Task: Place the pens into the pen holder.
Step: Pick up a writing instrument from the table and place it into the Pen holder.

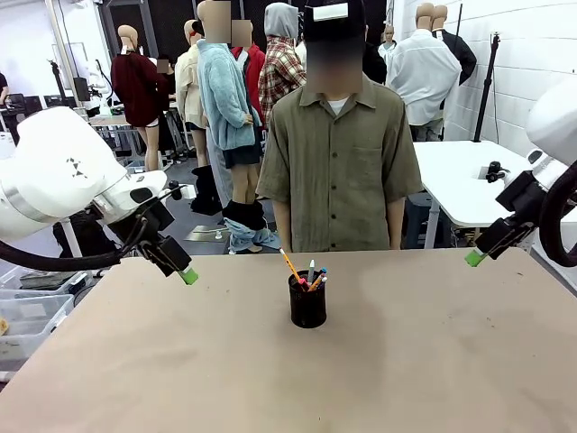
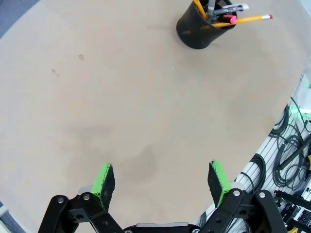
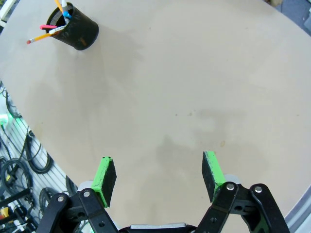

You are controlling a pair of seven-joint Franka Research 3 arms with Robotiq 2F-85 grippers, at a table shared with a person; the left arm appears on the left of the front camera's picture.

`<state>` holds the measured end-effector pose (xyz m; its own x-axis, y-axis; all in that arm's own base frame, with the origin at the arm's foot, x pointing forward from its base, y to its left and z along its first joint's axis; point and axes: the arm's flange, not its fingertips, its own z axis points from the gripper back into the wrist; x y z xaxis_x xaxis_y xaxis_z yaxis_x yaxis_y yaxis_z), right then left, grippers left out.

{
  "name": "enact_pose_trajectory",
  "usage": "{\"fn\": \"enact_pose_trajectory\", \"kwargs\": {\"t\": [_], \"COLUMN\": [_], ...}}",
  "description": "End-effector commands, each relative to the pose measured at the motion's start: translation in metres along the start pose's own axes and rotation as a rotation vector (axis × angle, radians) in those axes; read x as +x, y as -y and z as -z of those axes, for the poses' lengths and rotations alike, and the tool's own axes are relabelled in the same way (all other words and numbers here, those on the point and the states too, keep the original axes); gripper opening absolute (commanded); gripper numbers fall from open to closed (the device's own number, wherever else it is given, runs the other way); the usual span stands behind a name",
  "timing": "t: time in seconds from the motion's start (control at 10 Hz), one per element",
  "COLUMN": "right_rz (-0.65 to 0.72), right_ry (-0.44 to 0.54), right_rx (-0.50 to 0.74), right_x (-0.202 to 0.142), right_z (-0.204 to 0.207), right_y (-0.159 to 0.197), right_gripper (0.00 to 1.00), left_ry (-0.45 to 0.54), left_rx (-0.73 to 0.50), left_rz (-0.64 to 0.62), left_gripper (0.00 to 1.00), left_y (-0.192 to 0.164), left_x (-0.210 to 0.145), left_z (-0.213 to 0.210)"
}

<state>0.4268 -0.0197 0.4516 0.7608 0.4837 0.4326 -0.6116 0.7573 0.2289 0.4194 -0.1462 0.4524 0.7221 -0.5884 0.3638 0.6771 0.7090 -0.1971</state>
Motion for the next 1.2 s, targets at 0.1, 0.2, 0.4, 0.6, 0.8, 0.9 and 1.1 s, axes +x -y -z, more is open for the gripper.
{"fn": "enact_pose_trajectory", "kwargs": {"t": [0.1,0.2,0.4,0.6,0.8,0.9,1.1], "right_rz": [-0.013,-0.013,-0.013,-0.013,-0.013,-0.013,-0.013], "right_ry": [0.004,0.004,0.004,0.004,0.004,0.004,0.004], "right_rx": [0.001,0.001,0.001,0.001,0.001,0.001,0.001], "right_x": [-0.0006,-0.0006,-0.0006,-0.0006,-0.0006,-0.0006,-0.0006], "right_z": [0.0023,0.0023,0.0023,0.0023,0.0023,0.0023,0.0023], "right_y": [0.0007,0.0007,0.0007,0.0007,0.0007,0.0007,0.0007], "right_gripper": [0.88,0.88,0.88,0.88,0.88,0.88,0.88], "left_ry": [-0.015,-0.015,-0.015,-0.015,-0.015,-0.015,-0.015], "left_rx": [-0.001,-0.001,-0.001,-0.001,-0.001,-0.001,-0.001], "left_rz": [0.018,0.018,0.018,0.018,0.018,0.018,0.018], "left_gripper": [1.00,1.00,1.00,1.00,1.00,1.00,1.00], "left_y": [-0.0012,-0.0012,-0.0012,-0.0012,-0.0012,-0.0012,-0.0012], "left_x": [-0.0007,-0.0007,-0.0007,-0.0007,-0.0007,-0.0007,-0.0007], "left_z": [-0.0069,-0.0069,-0.0069,-0.0069,-0.0069,-0.0069,-0.0069]}}
